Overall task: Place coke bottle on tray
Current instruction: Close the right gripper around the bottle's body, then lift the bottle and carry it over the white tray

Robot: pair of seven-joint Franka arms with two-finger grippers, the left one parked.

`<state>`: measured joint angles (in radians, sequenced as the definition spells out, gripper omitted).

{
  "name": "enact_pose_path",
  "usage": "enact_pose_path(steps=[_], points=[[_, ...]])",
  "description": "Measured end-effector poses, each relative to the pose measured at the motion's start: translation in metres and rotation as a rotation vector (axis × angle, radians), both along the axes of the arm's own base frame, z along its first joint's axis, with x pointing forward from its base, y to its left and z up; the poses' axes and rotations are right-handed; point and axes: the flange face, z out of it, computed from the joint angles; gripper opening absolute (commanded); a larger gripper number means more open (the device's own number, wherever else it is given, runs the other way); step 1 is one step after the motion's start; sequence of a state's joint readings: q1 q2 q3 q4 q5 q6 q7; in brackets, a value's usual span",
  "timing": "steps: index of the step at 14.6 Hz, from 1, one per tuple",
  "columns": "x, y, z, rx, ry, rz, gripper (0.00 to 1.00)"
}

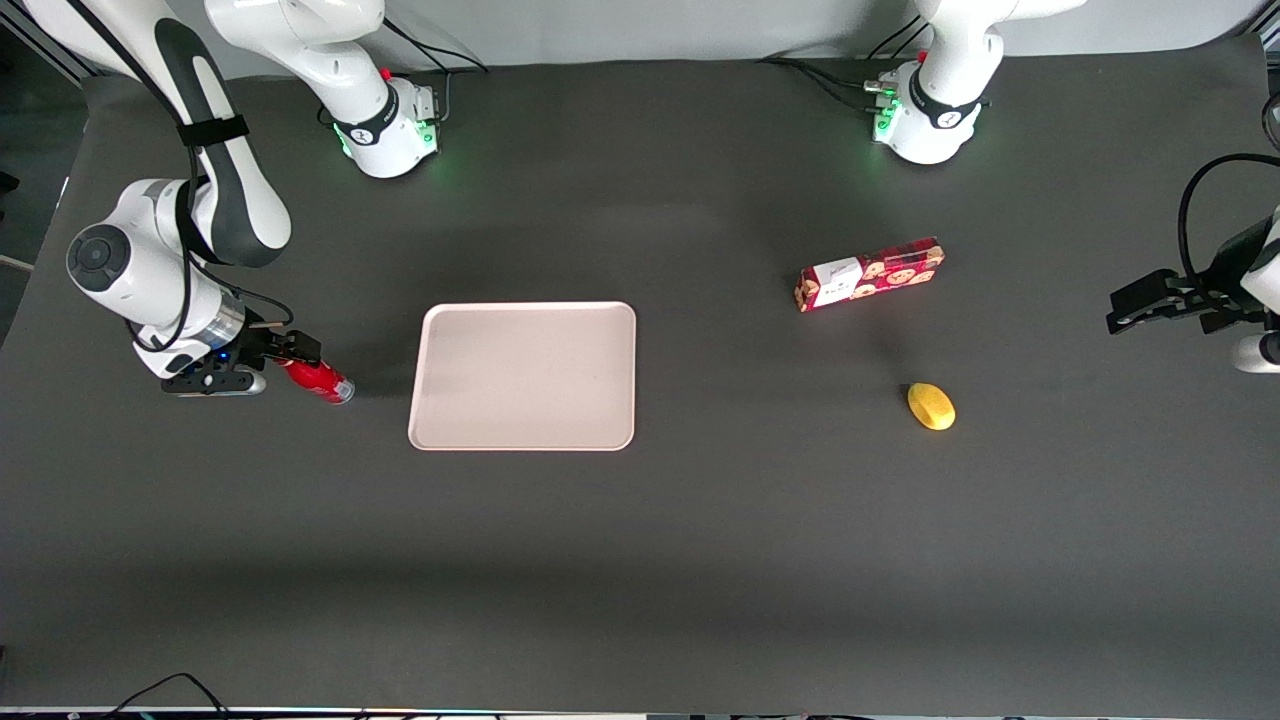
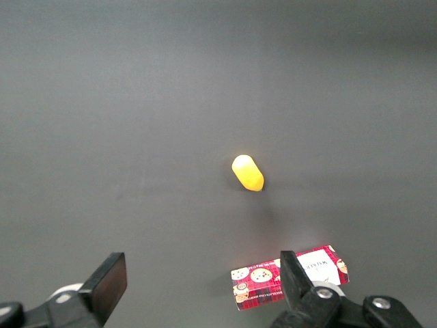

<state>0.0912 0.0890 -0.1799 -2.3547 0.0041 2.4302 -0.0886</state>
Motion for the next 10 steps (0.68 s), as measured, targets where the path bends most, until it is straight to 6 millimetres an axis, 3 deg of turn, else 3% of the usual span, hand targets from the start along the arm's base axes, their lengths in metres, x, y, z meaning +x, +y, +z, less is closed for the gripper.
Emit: enact_pose_path(steps=[1, 3, 10], points=[[0.0, 0.0, -0.0002, 0.0, 0.001, -0.001, 0.3], [0.0, 0.0005, -0.0003, 0.002, 0.0, -0.002, 0.0], [0.0015, 0.0027, 0.0036, 0.008, 0.032, -0.001, 0.0]])
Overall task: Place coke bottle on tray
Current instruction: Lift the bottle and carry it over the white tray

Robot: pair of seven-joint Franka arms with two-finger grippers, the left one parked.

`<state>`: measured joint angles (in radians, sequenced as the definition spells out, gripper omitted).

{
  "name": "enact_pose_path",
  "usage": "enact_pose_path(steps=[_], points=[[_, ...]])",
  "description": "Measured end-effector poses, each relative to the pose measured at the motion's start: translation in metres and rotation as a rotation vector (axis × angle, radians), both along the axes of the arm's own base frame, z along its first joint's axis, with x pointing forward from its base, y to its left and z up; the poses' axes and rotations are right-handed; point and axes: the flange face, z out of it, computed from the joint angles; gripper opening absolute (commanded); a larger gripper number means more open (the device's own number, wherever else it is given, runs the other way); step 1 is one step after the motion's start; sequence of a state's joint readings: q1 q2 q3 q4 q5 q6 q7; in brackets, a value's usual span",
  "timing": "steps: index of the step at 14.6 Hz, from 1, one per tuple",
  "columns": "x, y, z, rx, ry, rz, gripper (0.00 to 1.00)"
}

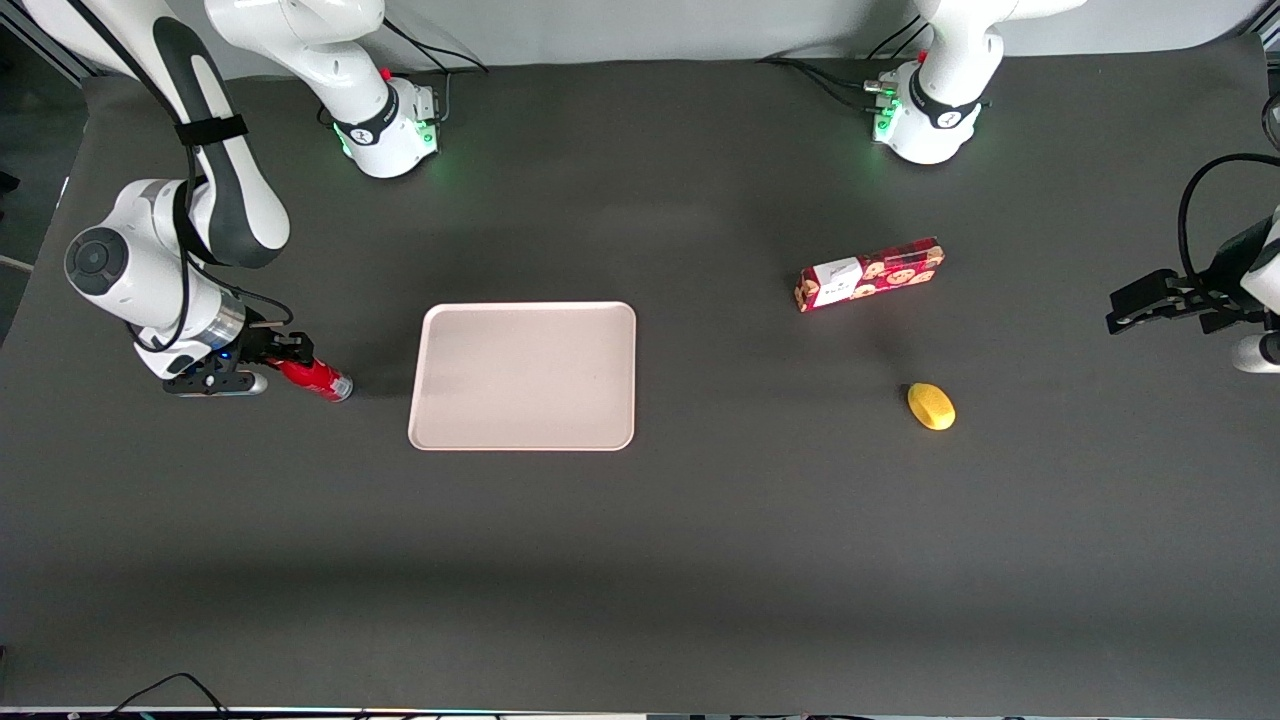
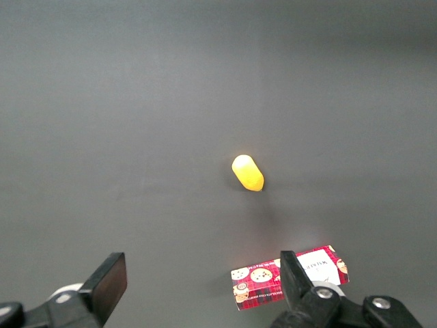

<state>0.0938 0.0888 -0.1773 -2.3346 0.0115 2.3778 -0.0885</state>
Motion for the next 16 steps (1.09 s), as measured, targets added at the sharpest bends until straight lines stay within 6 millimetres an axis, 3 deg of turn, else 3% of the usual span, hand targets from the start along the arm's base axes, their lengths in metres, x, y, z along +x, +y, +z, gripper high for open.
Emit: enact_pose_path(steps=[3, 7, 10, 11, 13, 15, 16], points=[[0.019, 0.002, 0.034, 0.006, 0.056, 0.006, 0.0], [0.057, 0.005, 0.126, 0.008, 0.04, 0.017, 0.0], [0.071, 0.013, 0.186, 0.008, 0.021, 0.032, 0.0], [0.072, 0.016, 0.194, 0.008, 0.021, 0.038, 0.0], [0.073, 0.028, 0.191, 0.011, 0.034, 0.054, 0.0], [0.076, 0.06, 0.18, 0.017, 0.053, 0.04, 0.0], [0.076, 0.085, 0.175, 0.021, 0.064, 0.021, 0.0]])
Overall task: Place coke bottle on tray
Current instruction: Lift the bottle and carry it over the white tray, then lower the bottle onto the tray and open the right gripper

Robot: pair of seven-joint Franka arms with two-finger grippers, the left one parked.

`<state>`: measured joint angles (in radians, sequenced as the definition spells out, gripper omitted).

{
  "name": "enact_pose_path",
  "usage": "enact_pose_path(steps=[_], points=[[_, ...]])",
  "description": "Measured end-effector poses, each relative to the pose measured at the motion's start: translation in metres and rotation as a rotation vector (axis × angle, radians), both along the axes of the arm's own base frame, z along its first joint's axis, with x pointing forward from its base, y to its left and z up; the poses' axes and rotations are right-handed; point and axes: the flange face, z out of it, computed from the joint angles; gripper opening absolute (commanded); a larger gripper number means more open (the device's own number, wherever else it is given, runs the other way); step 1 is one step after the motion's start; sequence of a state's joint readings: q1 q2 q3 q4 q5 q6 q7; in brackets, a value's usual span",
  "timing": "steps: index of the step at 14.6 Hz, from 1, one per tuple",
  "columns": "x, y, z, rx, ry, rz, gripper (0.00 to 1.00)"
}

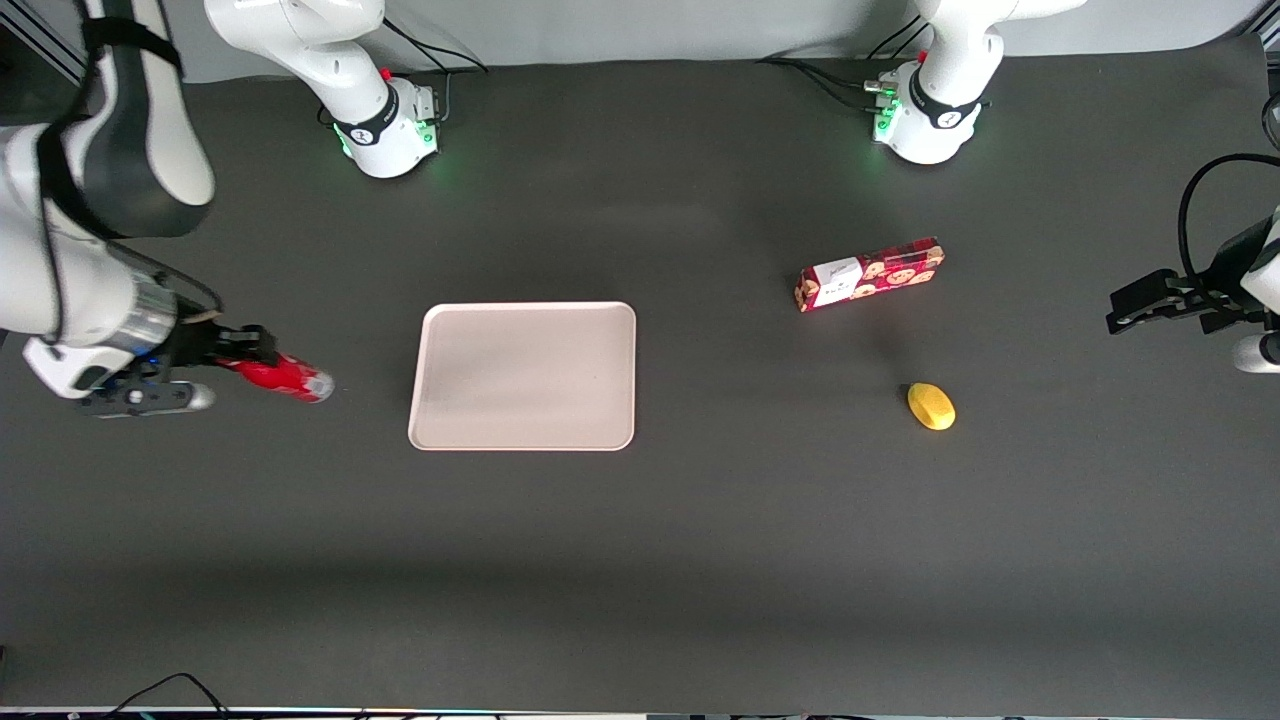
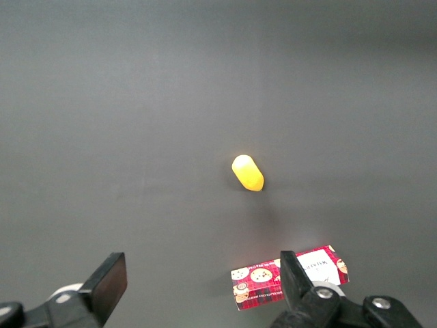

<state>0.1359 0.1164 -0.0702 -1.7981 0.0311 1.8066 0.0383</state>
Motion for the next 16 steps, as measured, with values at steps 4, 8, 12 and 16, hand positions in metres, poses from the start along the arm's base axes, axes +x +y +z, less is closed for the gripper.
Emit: enact_pose_path(steps=[4, 8, 12, 16], points=[[-0.01, 0.117, -0.025, -0.013, 0.017, -0.079, 0.0], [-0.005, 0.16, -0.091, -0.035, 0.052, -0.087, 0.0], [0.007, 0.151, -0.164, -0.104, 0.099, -0.064, 0.0], [0.01, 0.151, -0.176, -0.11, 0.11, -0.061, 0.98]])
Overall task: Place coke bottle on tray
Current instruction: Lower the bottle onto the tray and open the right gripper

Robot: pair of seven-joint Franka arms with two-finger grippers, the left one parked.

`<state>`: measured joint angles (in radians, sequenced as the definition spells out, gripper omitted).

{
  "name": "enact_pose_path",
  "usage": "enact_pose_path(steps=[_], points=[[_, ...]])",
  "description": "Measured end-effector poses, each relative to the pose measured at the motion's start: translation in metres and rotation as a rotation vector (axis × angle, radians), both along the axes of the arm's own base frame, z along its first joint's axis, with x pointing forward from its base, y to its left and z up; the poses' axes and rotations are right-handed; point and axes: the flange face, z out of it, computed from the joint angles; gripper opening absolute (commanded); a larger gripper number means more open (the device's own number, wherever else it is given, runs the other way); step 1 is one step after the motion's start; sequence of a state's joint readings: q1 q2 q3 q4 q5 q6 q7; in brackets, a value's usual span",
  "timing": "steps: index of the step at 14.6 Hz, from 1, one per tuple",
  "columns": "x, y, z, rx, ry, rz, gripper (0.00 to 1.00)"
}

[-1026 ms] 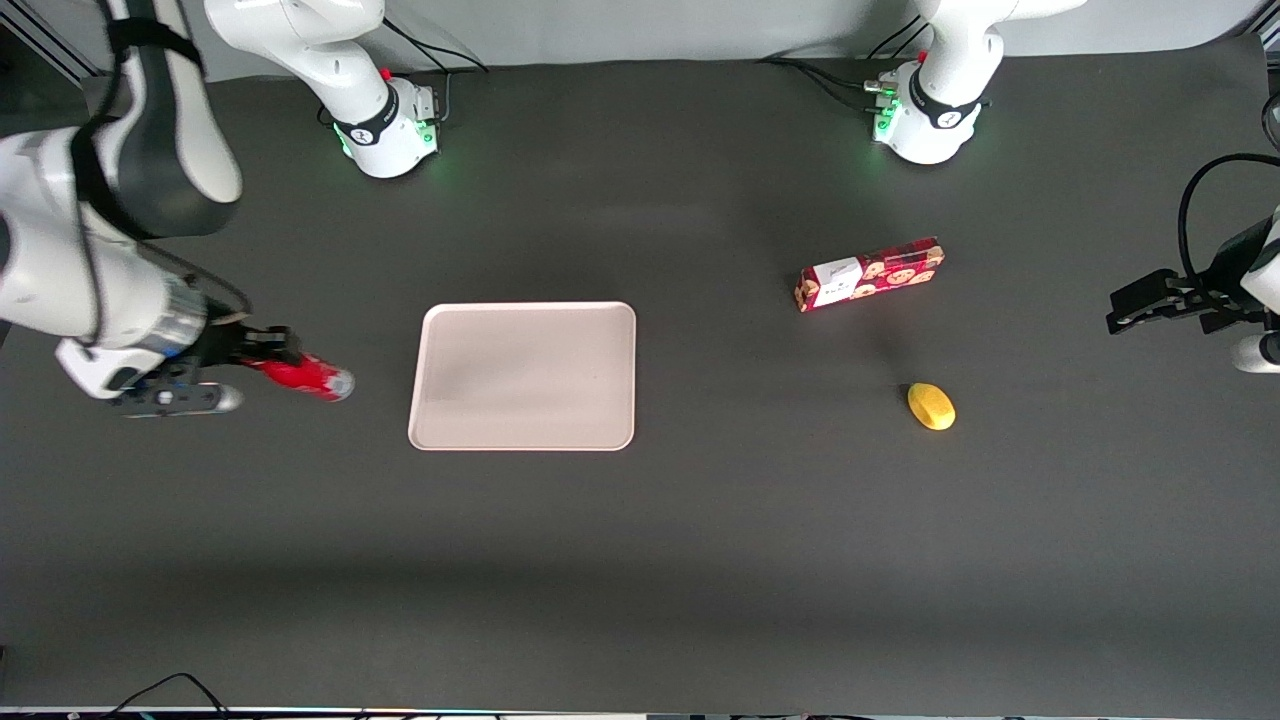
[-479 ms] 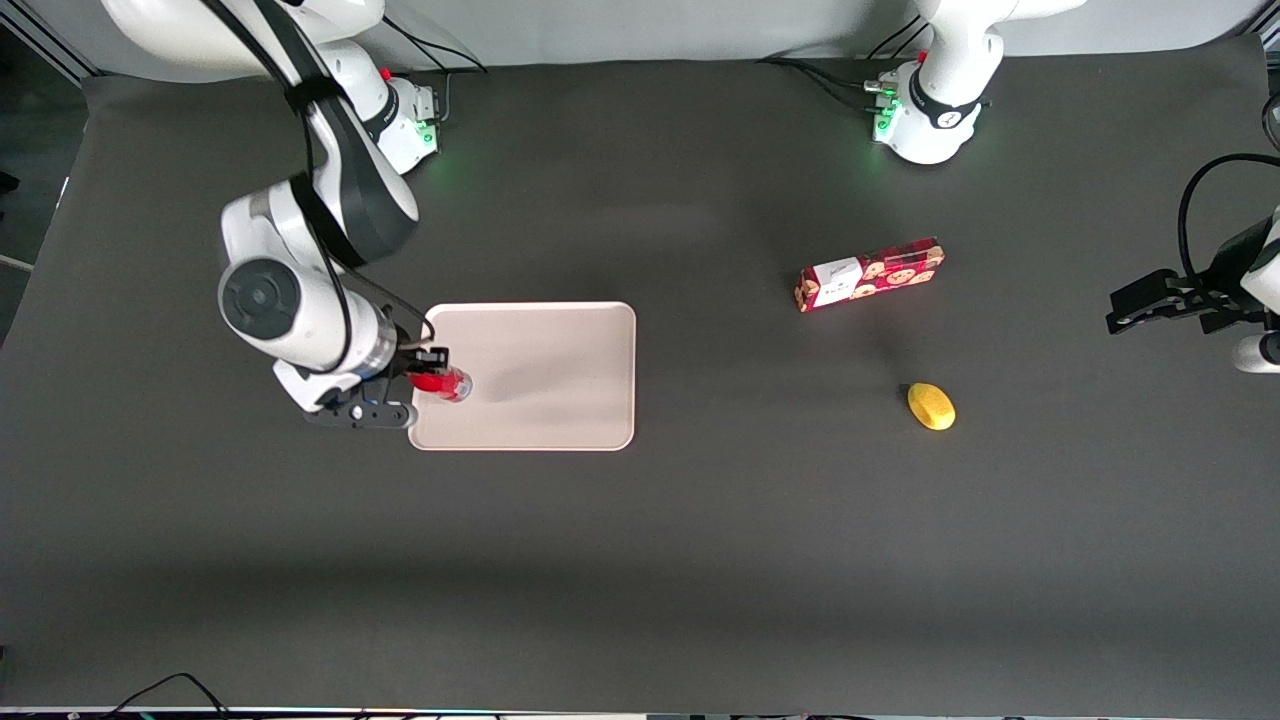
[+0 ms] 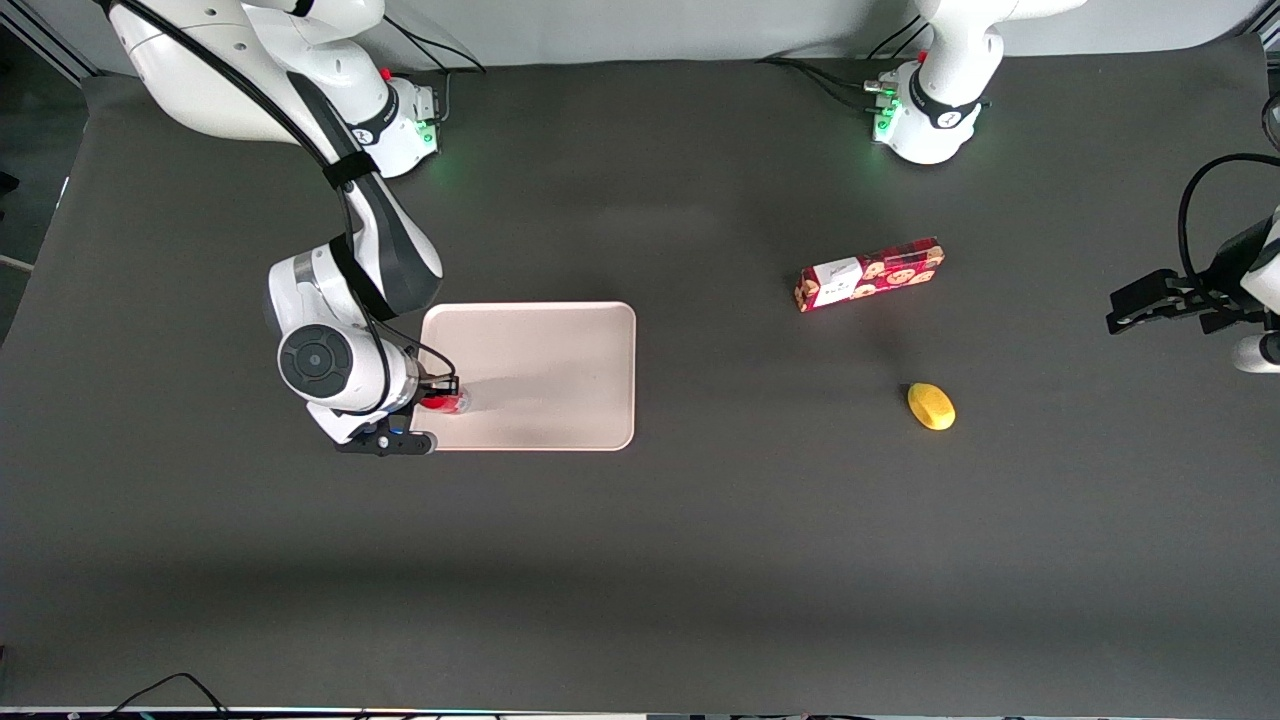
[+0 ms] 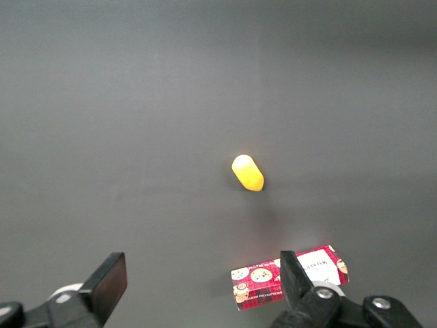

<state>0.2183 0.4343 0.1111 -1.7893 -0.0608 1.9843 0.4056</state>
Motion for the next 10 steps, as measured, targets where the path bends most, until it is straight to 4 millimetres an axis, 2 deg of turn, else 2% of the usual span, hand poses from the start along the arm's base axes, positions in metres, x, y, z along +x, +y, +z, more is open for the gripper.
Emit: enact_pose_path(steps=[7, 10], points=[[0.003, 0.001, -0.005, -0.001, 0.005, -0.003, 1.0], [0.011, 0.002, 0.008, 0.006, -0.017, -0.005, 1.0]])
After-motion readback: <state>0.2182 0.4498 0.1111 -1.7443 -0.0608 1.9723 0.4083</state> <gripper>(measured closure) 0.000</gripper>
